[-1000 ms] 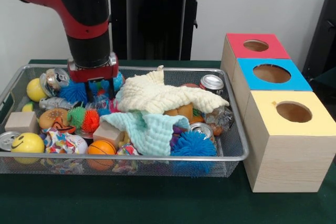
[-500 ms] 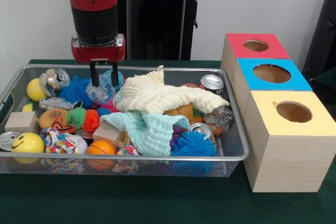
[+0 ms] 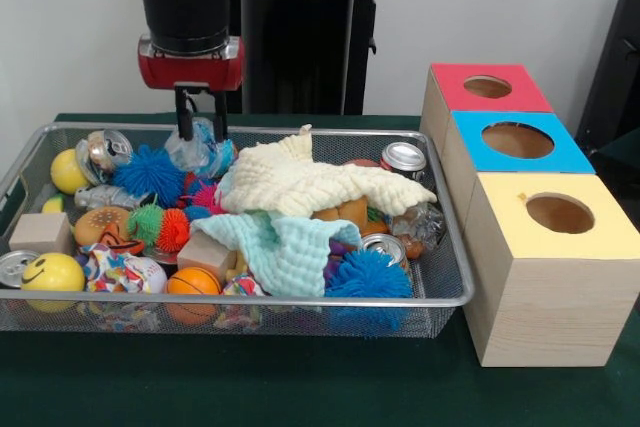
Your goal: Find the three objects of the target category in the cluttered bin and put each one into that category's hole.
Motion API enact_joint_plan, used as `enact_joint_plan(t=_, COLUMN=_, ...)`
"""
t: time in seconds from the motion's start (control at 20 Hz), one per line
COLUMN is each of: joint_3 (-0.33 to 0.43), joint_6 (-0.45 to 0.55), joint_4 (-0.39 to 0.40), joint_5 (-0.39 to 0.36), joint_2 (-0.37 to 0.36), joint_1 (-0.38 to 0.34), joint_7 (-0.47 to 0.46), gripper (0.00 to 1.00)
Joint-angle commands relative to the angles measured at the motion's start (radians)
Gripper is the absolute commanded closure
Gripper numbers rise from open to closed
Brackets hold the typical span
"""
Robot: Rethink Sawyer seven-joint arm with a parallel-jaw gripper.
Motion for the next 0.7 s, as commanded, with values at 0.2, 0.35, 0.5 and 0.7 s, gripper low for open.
enact_joint_plan(t=0.2, joint_3=-0.044, joint_6=0.137, joint_4=0.074, joint_5=0.104, joint_2=-0.020, joint_1=0.104, joint_7=0.381, gripper=1.00)
enact_joint_plan(t=0.35, joint_3=-0.072, joint_6=0.143, joint_4=0.066, joint_5=0.124, joint_2=-0.017, joint_1=0.160, joint_7=0.430, gripper=1.00)
enact_joint_plan(t=0.5, joint_3=-0.097, joint_6=0.146, joint_4=0.054, joint_5=0.144, joint_2=-0.008, joint_1=0.215, joint_7=0.483, gripper=1.00)
enact_joint_plan(t=0.7, joint_3=-0.117, joint_6=0.166, joint_4=0.040, joint_5=0.171, joint_2=-0.001, joint_1=0.263, joint_7=0.543, gripper=1.00)
